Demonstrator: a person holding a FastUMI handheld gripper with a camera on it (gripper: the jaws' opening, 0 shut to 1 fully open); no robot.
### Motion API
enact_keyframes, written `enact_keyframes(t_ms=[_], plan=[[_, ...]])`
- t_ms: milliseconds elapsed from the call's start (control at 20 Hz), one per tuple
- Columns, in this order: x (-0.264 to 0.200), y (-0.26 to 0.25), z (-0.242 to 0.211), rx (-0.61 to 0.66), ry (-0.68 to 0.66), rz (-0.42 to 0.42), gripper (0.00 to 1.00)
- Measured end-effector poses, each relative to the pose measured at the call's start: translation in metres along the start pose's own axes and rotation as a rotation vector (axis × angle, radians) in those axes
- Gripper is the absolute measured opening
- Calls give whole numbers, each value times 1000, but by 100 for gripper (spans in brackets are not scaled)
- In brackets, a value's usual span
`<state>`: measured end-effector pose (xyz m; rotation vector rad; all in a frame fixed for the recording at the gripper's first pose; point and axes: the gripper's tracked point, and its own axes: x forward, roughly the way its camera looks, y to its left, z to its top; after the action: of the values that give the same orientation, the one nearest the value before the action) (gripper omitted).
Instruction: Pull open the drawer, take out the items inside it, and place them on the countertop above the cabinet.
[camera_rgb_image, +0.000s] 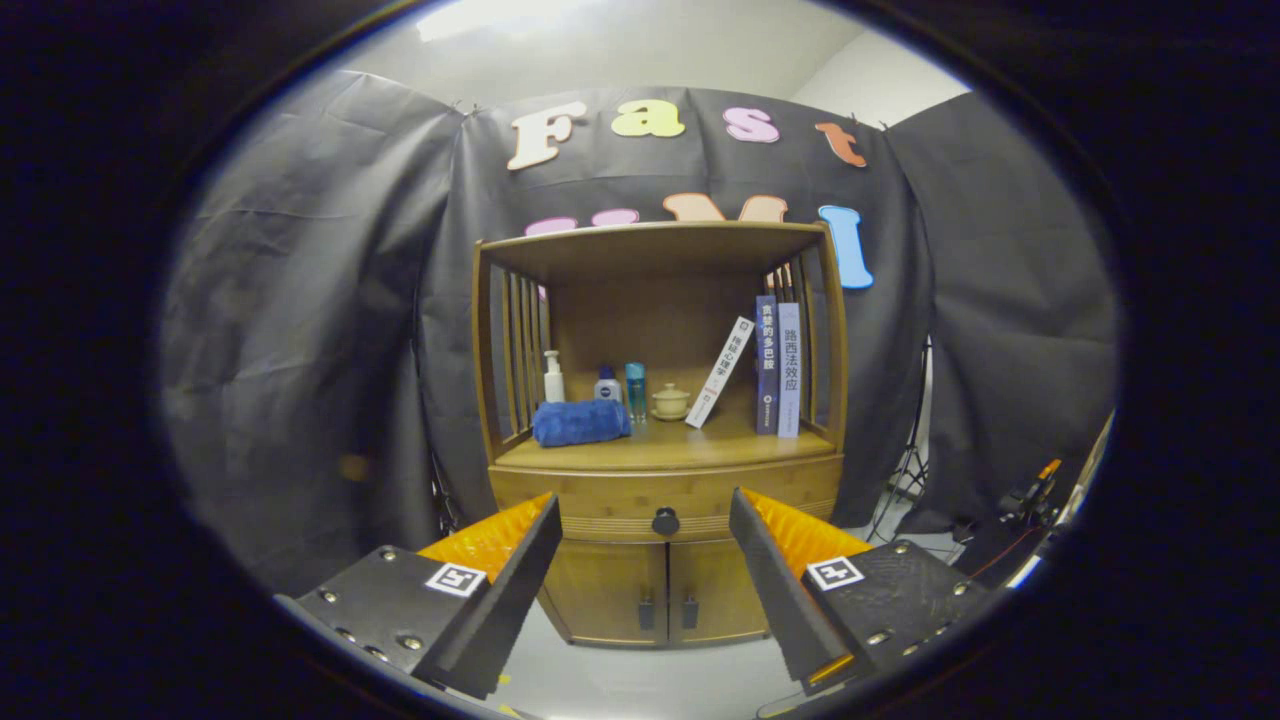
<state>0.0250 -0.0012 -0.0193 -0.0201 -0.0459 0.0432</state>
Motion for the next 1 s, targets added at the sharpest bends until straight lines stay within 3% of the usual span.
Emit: enact_keyframes(t_ms=[350, 700, 800, 1000], plan=[[74, -12, -15, 24, -102, 18, 100], [177, -32, -81, -46, -55, -38, 100], [203, -25, -104, -30, -22, -10, 100], [239, -32, -149, -46, 45, -32, 100]])
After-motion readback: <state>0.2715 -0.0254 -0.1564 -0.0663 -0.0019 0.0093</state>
